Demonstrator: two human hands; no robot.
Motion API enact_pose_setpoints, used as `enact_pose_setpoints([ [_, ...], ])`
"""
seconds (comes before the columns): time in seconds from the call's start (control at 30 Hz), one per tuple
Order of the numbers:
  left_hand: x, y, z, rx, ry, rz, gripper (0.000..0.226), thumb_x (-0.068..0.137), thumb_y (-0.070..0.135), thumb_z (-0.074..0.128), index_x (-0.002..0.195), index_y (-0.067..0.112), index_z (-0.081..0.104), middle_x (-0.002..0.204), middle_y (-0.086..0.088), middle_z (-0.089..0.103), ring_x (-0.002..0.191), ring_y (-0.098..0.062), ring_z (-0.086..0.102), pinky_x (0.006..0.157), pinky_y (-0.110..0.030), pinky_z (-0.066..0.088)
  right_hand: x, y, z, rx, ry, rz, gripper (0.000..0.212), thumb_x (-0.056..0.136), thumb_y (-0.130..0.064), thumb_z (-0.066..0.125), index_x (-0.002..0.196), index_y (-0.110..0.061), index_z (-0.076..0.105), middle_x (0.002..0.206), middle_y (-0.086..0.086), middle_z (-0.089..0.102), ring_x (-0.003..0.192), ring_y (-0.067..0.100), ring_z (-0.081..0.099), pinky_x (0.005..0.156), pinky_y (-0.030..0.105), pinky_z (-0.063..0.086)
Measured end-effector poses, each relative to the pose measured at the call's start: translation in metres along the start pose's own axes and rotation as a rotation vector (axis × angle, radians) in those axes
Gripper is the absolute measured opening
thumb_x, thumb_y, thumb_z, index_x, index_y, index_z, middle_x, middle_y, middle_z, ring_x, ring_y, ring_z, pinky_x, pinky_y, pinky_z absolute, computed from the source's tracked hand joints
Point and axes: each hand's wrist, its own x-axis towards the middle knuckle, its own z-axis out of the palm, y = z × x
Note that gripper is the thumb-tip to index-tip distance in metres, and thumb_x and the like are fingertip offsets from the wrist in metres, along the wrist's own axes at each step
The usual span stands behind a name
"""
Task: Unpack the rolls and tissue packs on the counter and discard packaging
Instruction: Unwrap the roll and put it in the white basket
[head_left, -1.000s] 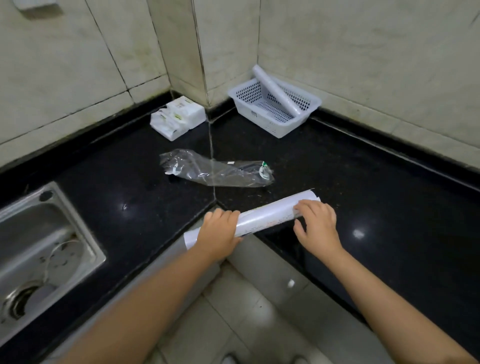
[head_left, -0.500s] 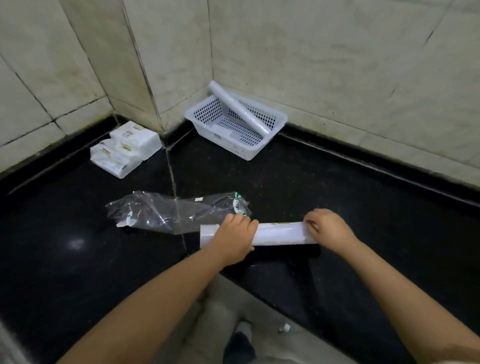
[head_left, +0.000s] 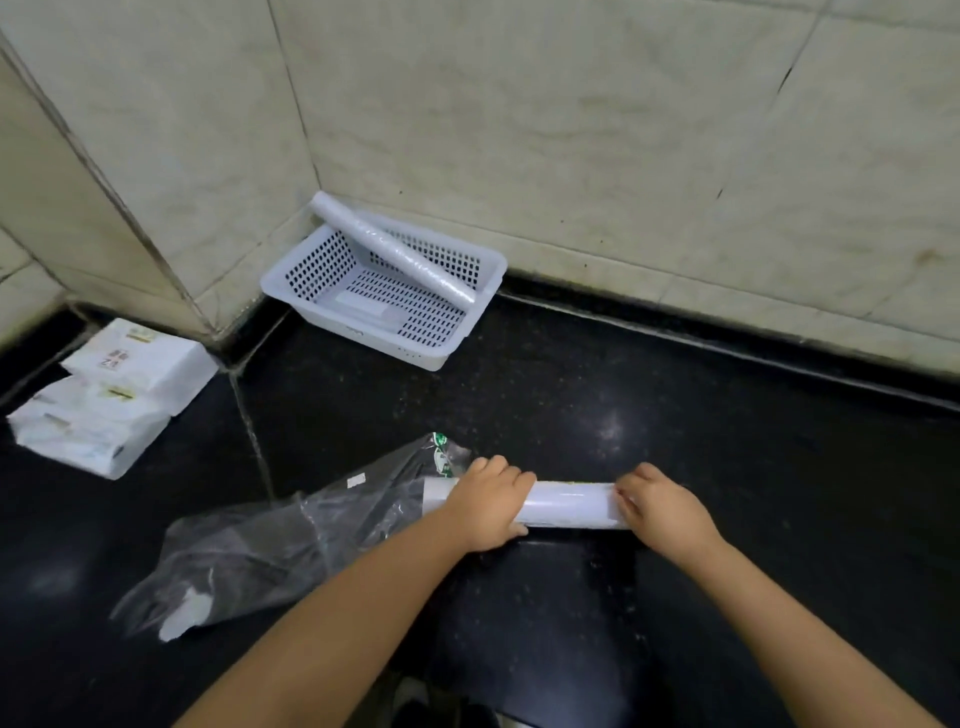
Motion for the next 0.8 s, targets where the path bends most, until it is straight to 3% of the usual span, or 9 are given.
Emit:
enact_pose_setpoints([
  [0.07, 0.004, -0.004, 0.002, -0.033, -0.039, -0.004, 0.059, 0.087, 0.035, 0.057, 0.136, 0.011, 0.035, 0.135, -0.008, 0.048, 0.122, -0.026, 0.038, 0.102, -0.035, 0.030, 0.004, -0.005, -0.002, -0.075, -0.067, -0.008, 0.033, 0.092, -0.030, 0.044, 0.116, -0.010, 0.053, 0.121, 0.008, 0.050, 0.103, 0.027, 0.059, 0.083, 0.035, 0.046],
  [0.2, -0.004, -0.013, 0.009, -0.074, -0.101, 0.014, 0.082, 0.084, 0.040, 0.061, 0.147, 0.012, 0.018, 0.146, -0.008, 0.035, 0.133, -0.026, 0.030, 0.112, -0.037, 0.023, 0.013, -0.015, -0.001, -0.261, -0.164, -0.099, 0.059, 0.082, -0.048, 0.056, 0.129, -0.014, 0.044, 0.125, 0.008, 0.047, 0.115, 0.027, 0.045, 0.095, 0.036, 0.039],
  [0.37, -0.022, -0.040, 0.008, -0.144, -0.140, -0.016, 0.097, 0.078, 0.054, 0.062, 0.149, 0.014, 0.011, 0.153, -0.005, 0.023, 0.141, -0.022, 0.019, 0.117, -0.038, 0.014, 0.022, -0.028, 0.019, -0.279, -0.172, -0.239, 0.064, 0.083, -0.039, 0.055, 0.139, -0.018, 0.031, 0.141, 0.004, 0.040, 0.125, 0.024, 0.036, 0.104, 0.034, 0.027],
  [0.47, -0.031, -0.061, -0.006, -0.294, -0.115, -0.091, 0.083, 0.087, 0.048, 0.055, 0.149, 0.014, 0.012, 0.156, -0.006, 0.021, 0.144, -0.023, 0.015, 0.118, -0.035, 0.014, 0.026, -0.037, 0.027, -0.277, -0.221, -0.266, 0.068, 0.083, -0.035, 0.053, 0.142, -0.021, 0.023, 0.144, 0.007, 0.038, 0.132, 0.024, 0.031, 0.108, 0.037, 0.022],
  [0.57, -0.037, -0.098, -0.031, -0.399, 0.055, -0.161, 0.066, 0.093, 0.037, 0.049, 0.147, 0.010, 0.022, 0.150, -0.011, 0.033, 0.140, -0.022, 0.024, 0.116, -0.032, 0.022, 0.030, -0.036, 0.019, -0.201, -0.198, -0.266, 0.067, 0.080, -0.038, 0.056, 0.139, -0.025, 0.028, 0.138, 0.001, 0.045, 0.125, 0.023, 0.036, 0.104, 0.034, 0.024],
  [0.67, -0.036, -0.141, -0.062, -0.349, 0.190, -0.295, 0.060, 0.093, 0.032, 0.052, 0.144, 0.007, 0.030, 0.145, -0.014, 0.040, 0.136, -0.026, 0.032, 0.113, -0.037, 0.028, 0.037, -0.033, -0.011, -0.102, -0.145, -0.276, 0.060, 0.075, -0.039, 0.060, 0.130, -0.029, 0.039, 0.124, -0.002, 0.055, 0.114, 0.020, 0.044, 0.093, 0.032, 0.028],
  [0.8, -0.022, -0.183, -0.096, -0.260, 0.245, -0.396, 0.058, 0.091, 0.024, 0.057, 0.140, 0.002, 0.036, 0.142, -0.020, 0.044, 0.132, -0.033, 0.038, 0.111, -0.042, 0.031, 0.064, -0.048, -0.068, 0.125, -0.068, -0.241, 0.044, 0.071, -0.033, 0.068, 0.111, -0.026, 0.051, 0.103, -0.002, 0.059, 0.104, 0.023, 0.052, 0.085, 0.037, 0.034],
])
